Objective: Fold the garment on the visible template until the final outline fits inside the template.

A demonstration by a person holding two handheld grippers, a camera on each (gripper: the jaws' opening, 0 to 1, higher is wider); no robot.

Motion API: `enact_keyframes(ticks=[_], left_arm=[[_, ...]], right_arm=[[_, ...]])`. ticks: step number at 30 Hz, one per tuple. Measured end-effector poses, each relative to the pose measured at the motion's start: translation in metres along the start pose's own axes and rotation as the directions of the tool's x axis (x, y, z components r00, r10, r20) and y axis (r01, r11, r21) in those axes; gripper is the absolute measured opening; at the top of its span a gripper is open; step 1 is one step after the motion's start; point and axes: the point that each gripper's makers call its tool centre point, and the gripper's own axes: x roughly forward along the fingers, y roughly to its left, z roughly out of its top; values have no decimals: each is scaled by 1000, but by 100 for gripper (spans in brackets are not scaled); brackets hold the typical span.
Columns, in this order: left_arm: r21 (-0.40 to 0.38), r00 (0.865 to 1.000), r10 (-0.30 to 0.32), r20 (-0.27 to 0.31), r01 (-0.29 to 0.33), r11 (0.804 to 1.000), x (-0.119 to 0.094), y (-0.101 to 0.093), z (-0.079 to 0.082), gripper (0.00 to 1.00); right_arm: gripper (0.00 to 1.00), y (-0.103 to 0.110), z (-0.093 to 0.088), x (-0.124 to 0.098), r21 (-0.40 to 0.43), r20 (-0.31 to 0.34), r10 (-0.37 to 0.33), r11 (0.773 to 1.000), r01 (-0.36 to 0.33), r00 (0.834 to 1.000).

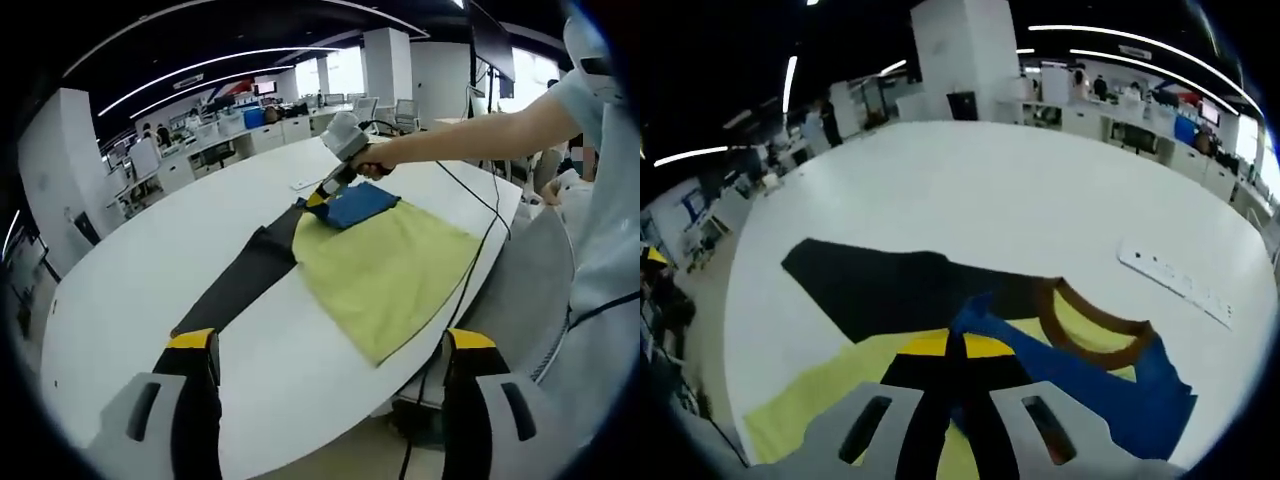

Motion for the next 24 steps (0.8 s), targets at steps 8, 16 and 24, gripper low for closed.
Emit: enact_keyframes(ticks=[8,16,24], left_arm=[[-11,1000,10,1,-10,1000,0,7,-1,88],[-14,1000,19,7,-19,1000,0,10,-2,88],[-25,999,33,3,-33,999,1,13,-7,87]], right_arm=[[3,3,-4,16,19,-8,2,1000,-2,1000],[3,7,-11,32,24,-29,8,1000,-7,1000],[5,14,-14,40,-11,-35,16,1000,-16,999]])
